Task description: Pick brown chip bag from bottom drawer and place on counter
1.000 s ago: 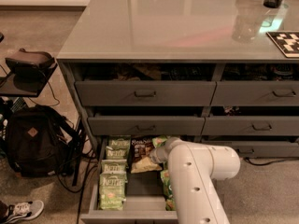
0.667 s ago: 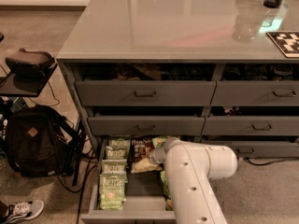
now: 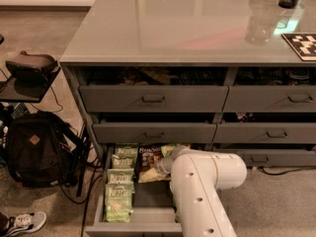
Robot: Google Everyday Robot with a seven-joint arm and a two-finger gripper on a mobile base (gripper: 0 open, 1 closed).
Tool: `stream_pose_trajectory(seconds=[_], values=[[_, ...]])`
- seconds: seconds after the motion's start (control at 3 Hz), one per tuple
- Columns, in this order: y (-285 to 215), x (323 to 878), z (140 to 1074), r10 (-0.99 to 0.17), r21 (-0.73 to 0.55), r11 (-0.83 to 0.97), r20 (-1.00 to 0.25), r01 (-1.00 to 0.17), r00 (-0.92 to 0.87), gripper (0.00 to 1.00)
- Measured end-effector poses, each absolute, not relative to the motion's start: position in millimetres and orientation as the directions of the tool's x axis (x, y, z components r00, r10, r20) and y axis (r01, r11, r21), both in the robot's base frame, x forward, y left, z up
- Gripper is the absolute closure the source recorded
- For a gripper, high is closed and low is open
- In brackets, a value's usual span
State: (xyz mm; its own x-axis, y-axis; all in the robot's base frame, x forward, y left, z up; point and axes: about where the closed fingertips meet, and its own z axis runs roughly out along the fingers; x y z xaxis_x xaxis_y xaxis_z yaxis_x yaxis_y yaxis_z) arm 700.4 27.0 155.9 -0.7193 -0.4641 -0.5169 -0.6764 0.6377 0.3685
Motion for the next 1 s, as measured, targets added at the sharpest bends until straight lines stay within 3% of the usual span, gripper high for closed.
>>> stream_pose_trajectory(seconds=[1.0], values=[[29.3, 699.8, 157.7, -0.472, 0.353, 0.649, -0.508, -0.674, -0.721, 0.0]])
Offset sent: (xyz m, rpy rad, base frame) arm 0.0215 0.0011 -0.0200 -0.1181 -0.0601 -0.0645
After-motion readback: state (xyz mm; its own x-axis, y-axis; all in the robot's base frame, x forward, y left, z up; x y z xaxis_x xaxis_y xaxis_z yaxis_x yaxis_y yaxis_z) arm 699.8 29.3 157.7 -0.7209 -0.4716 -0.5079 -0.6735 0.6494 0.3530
